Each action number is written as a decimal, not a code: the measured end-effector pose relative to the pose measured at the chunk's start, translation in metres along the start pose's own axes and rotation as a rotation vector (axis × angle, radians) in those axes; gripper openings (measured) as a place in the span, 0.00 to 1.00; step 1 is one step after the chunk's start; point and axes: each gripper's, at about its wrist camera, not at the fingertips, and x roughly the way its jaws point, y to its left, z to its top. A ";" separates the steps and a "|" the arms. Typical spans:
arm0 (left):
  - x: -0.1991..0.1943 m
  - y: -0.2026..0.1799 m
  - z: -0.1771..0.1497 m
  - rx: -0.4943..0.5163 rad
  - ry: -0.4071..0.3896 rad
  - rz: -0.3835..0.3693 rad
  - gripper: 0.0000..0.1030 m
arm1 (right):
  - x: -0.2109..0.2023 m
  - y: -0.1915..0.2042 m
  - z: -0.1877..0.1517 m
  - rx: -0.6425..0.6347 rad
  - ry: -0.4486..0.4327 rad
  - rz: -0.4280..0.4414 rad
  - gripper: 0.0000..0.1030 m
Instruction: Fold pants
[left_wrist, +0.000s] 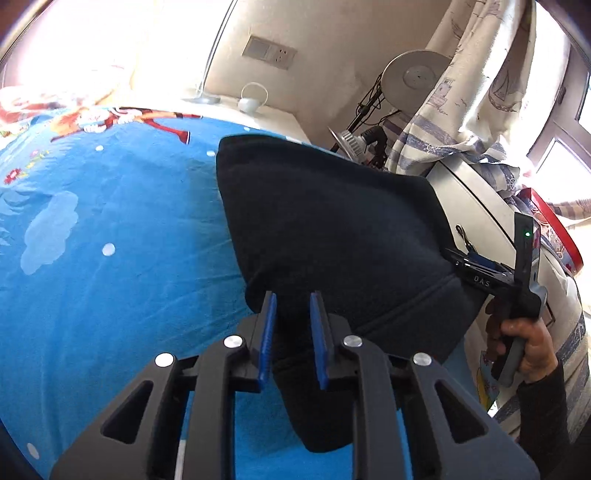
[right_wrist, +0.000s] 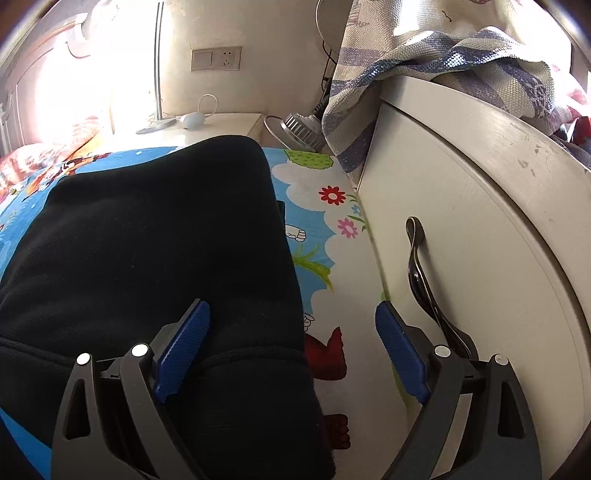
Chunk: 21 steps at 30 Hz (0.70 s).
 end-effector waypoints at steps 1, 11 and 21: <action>0.004 0.008 0.002 -0.033 0.010 0.056 0.18 | 0.000 0.000 0.000 0.001 0.001 -0.001 0.82; 0.012 0.046 0.016 -0.320 0.091 -0.125 0.17 | -0.001 -0.001 -0.004 0.033 0.016 0.011 0.82; -0.053 -0.035 0.014 0.018 -0.039 -0.044 0.24 | 0.000 -0.002 -0.006 0.059 0.024 0.008 0.82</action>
